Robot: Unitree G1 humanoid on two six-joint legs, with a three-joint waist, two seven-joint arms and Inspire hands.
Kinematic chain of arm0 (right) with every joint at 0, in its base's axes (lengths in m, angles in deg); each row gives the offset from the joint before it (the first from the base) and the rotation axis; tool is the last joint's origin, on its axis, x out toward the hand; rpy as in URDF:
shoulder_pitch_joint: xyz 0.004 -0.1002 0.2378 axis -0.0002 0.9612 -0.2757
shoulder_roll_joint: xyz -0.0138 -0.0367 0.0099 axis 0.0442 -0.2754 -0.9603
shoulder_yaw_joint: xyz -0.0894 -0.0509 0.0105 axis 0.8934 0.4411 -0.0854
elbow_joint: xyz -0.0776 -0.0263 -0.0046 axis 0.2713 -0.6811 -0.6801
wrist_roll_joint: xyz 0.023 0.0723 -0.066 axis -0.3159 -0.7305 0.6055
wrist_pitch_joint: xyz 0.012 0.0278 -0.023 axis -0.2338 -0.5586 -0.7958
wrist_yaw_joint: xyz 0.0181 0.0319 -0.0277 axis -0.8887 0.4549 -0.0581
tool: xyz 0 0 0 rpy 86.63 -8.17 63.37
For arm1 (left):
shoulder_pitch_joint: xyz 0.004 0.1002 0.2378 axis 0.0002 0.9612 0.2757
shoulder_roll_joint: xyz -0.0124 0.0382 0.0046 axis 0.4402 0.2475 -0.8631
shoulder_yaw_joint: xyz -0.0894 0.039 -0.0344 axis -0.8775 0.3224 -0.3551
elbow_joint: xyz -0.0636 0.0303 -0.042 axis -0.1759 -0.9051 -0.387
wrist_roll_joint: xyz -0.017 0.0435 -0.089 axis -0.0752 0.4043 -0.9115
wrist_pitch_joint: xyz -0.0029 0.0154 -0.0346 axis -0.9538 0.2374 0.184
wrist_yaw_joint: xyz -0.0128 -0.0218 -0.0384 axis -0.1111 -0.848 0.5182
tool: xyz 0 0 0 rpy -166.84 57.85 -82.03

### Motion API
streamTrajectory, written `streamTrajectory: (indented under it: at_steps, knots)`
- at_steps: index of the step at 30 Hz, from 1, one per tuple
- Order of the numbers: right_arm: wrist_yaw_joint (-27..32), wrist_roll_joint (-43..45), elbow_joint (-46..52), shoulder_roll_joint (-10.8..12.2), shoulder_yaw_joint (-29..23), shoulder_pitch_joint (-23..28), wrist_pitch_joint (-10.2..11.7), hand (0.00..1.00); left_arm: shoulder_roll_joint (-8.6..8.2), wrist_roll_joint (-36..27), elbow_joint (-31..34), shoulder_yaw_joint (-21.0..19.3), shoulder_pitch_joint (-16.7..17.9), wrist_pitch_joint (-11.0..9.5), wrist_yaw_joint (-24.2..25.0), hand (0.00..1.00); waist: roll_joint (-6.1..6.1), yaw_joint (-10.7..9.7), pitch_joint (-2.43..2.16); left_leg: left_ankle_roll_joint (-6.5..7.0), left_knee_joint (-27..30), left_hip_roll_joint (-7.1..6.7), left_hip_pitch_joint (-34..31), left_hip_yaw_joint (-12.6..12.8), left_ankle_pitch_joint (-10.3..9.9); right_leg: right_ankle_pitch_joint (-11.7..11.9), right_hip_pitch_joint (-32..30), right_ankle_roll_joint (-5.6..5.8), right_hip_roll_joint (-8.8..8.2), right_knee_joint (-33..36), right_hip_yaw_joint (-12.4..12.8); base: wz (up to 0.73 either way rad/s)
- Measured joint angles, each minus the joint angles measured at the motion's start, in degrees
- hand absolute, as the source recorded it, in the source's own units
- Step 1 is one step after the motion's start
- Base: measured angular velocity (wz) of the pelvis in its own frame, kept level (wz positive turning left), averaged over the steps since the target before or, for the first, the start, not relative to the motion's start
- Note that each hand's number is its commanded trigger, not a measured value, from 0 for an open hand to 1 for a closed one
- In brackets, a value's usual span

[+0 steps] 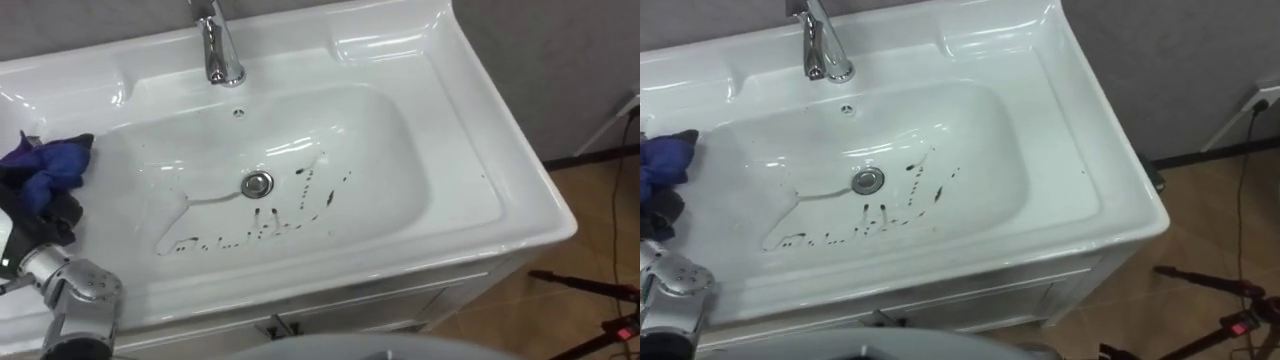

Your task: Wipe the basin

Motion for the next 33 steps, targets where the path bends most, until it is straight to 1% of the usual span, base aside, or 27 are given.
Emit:
streamTrajectory:
  at_steps: [2, 3, 4, 5, 6, 8, 12, 14, 17, 22, 26, 31, 33]
  knots:
    - [0.07, -1.15, -0.01, 0.25, 0.04, -0.21, 0.91, 0.0, -0.4, -1.35, 0.84, 0.19, 0.2, -0.52, 0.33, 1.0, 0.06, -0.01, 0.1, 0.0, 0.01, -0.04, -0.06, -0.09, 0.0, 0.05, 0.21, 0.09, 0.04, -0.66, -0.02, 0.04]
    - [0.1, -1.93, 0.0, 0.32, 0.1, -0.24, 1.11, 0.0, -0.51, -1.74, 1.13, 0.3, 0.22, -0.57, 0.35, 1.0, 0.04, -0.15, 0.09, 0.0, 0.03, -0.04, -0.17, -0.11, 0.0, 0.09, 0.29, 0.13, 0.05, -0.84, -0.22, 0.14]
    - [0.12, -3.22, 0.0, 0.56, 0.24, -0.26, 1.81, 0.0, -0.69, -2.38, 2.22, 0.86, 0.31, -0.6, 0.42, 1.0, -0.09, -0.3, 0.16, 0.0, 0.08, -0.05, -0.53, -0.25, 0.0, 0.2, 0.3, 0.18, 0.02, -0.85, -0.75, 0.25]
    - [0.11, -4.52, 0.0, 0.94, 0.46, -0.3, 2.38, 0.0, -0.76, -3.38, 3.87, 1.49, 0.37, -0.64, 0.83, 1.0, -0.41, -0.38, 0.34, 0.0, 0.11, -0.07, -0.97, -1.05, 0.0, 0.21, 0.25, 0.19, -0.01, -0.9, -1.36, 0.32]
    - [0.12, -4.54, -0.01, 1.32, 0.5, -0.47, 2.94, 0.0, -0.82, -4.22, 5.42, 2.23, 0.4, -0.67, 1.1, 1.0, -0.81, -0.4, 0.66, 0.0, 0.18, -0.07, -1.04, -1.49, 0.0, 0.21, 0.23, 0.19, -0.02, -0.92, -1.72, 0.28]
    - [0.08, -4.55, -0.23, 1.77, 0.5, -0.96, 3.6, 0.0, -0.91, -5.33, 7.09, 2.79, 0.42, -0.81, 1.3, 1.0, -1.24, -0.44, 1.01, 0.0, 0.31, -0.07, -1.52, -2.19, 0.0, 0.21, 0.22, 0.19, 0.0, -1.04, -2.4, 0.19]
    - [-0.3, -4.56, -0.26, 2.68, 0.55, -1.42, 4.96, 0.0, -0.98, -6.03, 10.03, 3.43, 0.42, -0.88, 2.48, 1.0, -1.45, -0.77, 0.99, 0.0, 2.04, -0.1, -3.26, -2.97, -0.01, 0.28, 0.01, 0.07, 0.02, -1.31, -2.7, 0.17]
    - [-0.37, -4.62, -0.25, 2.79, 0.58, -1.57, 5.49, 0.0, -1.75, -6.24, 11.37, 4.1, 0.41, -1.48, 3.28, 1.0, -1.36, -0.78, 0.93, 0.0, 2.22, -0.01, -4.03, -3.21, -0.01, 0.61, -0.19, -0.1, 0.25, -1.84, -2.76, 0.08]
    - [-0.33, -5.04, -0.24, 2.8, 0.68, -1.4, 6.0, 0.0, -2.84, -6.2, 13.61, 5.08, 0.41, -1.55, 3.3, 1.0, -1.19, -0.86, 0.92, 0.0, 2.21, 0.0, -4.09, -3.23, -0.01, 0.72, 0.18, -0.11, 0.27, -1.85, -2.77, 0.02]
    - [-0.16, -6.4, -0.02, 2.73, 2.23, -1.31, 6.4, 0.0, -2.89, -5.51, 17.14, 7.85, 0.42, -1.96, 3.19, 1.0, -1.05, -0.86, 0.85, 0.0, 2.19, 0.0, -3.89, -2.66, -0.01, 0.9, 0.3, -0.06, 0.23, -1.87, -2.64, -0.03]
    - [-0.19, -6.45, 0.68, 2.75, 2.23, -0.65, 6.68, 0.0, -2.97, -1.57, 17.37, 9.18, 0.41, -2.45, 3.26, 1.0, -0.84, -0.95, 0.76, 0.0, 2.21, 0.0, -3.75, -2.71, -0.01, 0.99, 0.33, -0.1, 0.25, -1.87, -2.31, -0.04]
    - [-0.19, -6.68, 0.78, 2.73, 2.25, 0.02, 7.01, 0.0, -2.96, 0.57, 17.34, 9.04, 0.41, -2.89, 3.22, 1.0, -0.66, -0.91, 0.76, 0.01, 2.19, 0.0, -3.04, -2.67, 0.0, 1.01, 0.34, -0.13, 0.26, -1.75, -2.0, -0.01]
    - [-0.19, -6.7, 0.76, 2.69, 2.23, -0.07, 7.08, 0.0, -2.96, 1.01, 16.78, 9.04, 0.42, -3.09, 3.17, 1.0, -0.39, -0.92, 0.81, 0.01, 2.2, 0.0, -3.08, -2.7, 0.0, 1.01, 0.28, -0.14, 0.28, -1.68, -1.93, 0.0]
